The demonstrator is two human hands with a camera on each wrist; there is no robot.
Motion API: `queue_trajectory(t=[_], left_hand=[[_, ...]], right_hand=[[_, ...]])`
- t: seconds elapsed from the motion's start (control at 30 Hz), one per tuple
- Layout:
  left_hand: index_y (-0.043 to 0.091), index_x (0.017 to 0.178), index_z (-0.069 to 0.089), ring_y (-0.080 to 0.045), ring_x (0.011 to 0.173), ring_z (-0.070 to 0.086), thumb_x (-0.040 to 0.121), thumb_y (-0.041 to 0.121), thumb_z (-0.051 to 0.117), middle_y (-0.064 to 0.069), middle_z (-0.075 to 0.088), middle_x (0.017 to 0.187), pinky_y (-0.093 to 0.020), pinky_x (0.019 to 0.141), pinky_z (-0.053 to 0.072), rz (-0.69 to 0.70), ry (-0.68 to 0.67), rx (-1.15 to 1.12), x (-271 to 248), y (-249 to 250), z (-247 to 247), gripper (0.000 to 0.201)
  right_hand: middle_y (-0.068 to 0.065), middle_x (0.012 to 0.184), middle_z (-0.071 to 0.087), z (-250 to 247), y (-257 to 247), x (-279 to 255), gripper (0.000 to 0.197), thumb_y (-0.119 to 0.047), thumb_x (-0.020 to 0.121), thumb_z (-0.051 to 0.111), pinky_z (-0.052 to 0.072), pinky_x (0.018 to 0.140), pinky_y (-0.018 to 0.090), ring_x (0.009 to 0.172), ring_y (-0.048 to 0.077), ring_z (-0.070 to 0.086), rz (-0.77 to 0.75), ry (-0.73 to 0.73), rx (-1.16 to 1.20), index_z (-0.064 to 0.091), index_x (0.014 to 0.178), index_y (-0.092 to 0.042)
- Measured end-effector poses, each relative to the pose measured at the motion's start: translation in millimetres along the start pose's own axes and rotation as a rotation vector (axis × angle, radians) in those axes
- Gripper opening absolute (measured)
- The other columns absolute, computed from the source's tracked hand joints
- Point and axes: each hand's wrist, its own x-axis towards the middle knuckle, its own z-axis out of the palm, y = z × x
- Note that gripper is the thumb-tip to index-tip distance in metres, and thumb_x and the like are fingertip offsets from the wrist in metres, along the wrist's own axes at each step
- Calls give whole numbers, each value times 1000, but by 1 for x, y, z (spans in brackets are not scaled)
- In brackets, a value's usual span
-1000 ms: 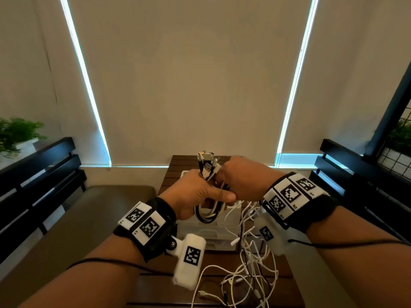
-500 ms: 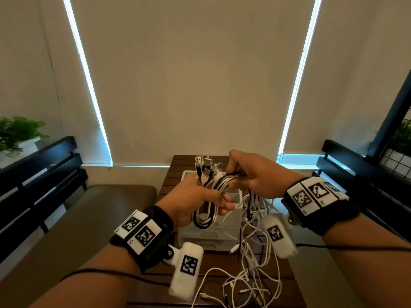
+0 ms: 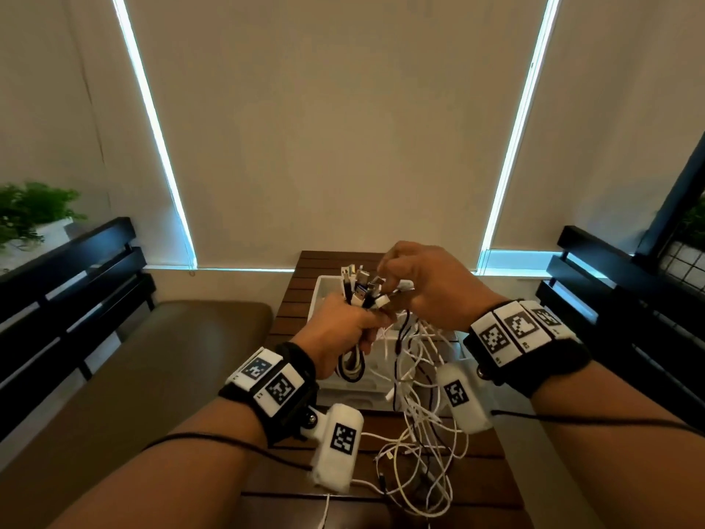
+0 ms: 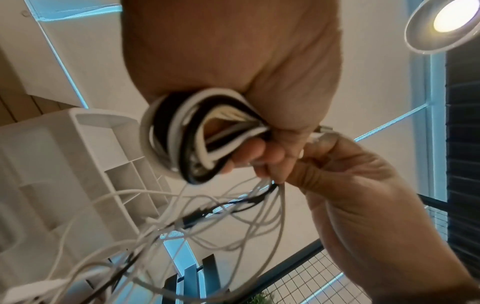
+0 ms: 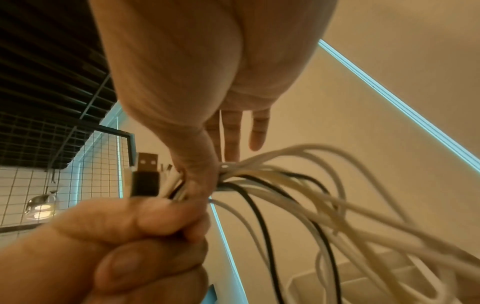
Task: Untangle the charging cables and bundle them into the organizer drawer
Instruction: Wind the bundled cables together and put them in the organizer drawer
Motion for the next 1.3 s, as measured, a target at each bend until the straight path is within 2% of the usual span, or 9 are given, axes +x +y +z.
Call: queue_trajectory(t=[0.13, 0.33, 0.47, 0.6, 0.73, 0.93, 1.07, 1.2, 1.3], left_hand=[[11, 82, 70, -11, 47, 39, 87, 22, 71, 5, 47, 49, -29, 50, 36, -16, 127, -123, 1, -6, 1, 12], [10, 77, 68, -18, 56, 52, 85, 9, 65, -3, 55, 59, -34, 59, 47, -93, 147, -214, 8, 3, 10, 9], [13, 60, 67, -19, 59, 61, 84, 12, 65, -3, 60, 58, -36, 67, 48, -64, 180, -305, 12, 2, 14, 24], [13, 99, 77, -25, 94, 71, 90, 32, 64, -7, 75, 103, -39, 76, 55, -35, 68, -298, 7, 5, 12, 25], [11, 100, 76, -13, 95, 67, 92, 28, 63, -1, 76, 98, -28, 73, 48, 5, 99, -174, 6, 5, 13, 23], [10, 98, 77, -14, 101, 65, 89, 32, 66, 1, 76, 98, -32, 83, 48, -23, 75, -153, 9, 4, 18, 26], [16, 101, 76, 4, 85, 62, 90, 32, 64, 21, 72, 75, -20, 73, 42, -10, 8, -56, 8, 8, 17, 23], [8, 106, 74, -18, 101, 68, 89, 31, 67, -4, 75, 101, -37, 86, 54, -9, -22, -55, 9, 9, 20, 29], [0, 106, 72, -26, 98, 70, 89, 26, 67, -18, 73, 104, -39, 85, 57, -22, -57, -108, 11, 11, 22, 32]], right_hand=[[-7, 80, 57, 16, -8, -21, 13, -19, 77, 74, 42, 61, 18, 68, 2, 53, 122, 305, 145, 63, 83, -21], [-1, 98, 69, 43, -27, -37, 46, -32, 70, 82, 59, 69, 33, 82, 13, 69, 496, -313, 598, 55, 108, -27], [6, 106, 70, 47, -28, -29, 46, -2, 72, 78, 58, 85, 46, 96, 24, 70, 543, -276, 911, 58, 110, -17], [8, 88, 71, 46, -32, -26, 38, 7, 74, 72, 59, 70, 33, 74, 23, 69, 537, -285, 932, 59, 104, -12], [8, 87, 69, 54, -30, -26, 48, -4, 69, 80, 51, 58, 31, 64, 20, 60, 547, -268, 825, 58, 110, -15], [18, 92, 69, 59, -28, -31, 40, 16, 78, 59, 60, 67, 35, 77, 31, 69, 631, -237, 1095, 57, 113, -1], [9, 72, 67, 54, -20, -33, 21, 14, 79, 60, 51, 51, 24, 56, 19, 62, 659, -304, 1147, 65, 90, -3], [4, 58, 58, 53, -21, -31, 20, 7, 80, 61, 34, 47, 23, 47, 14, 47, 714, -303, 1134, 65, 69, -9], [5, 63, 63, 53, -23, -27, 20, 10, 79, 61, 44, 51, 25, 54, 17, 57, 699, -358, 1135, 67, 70, -7]])
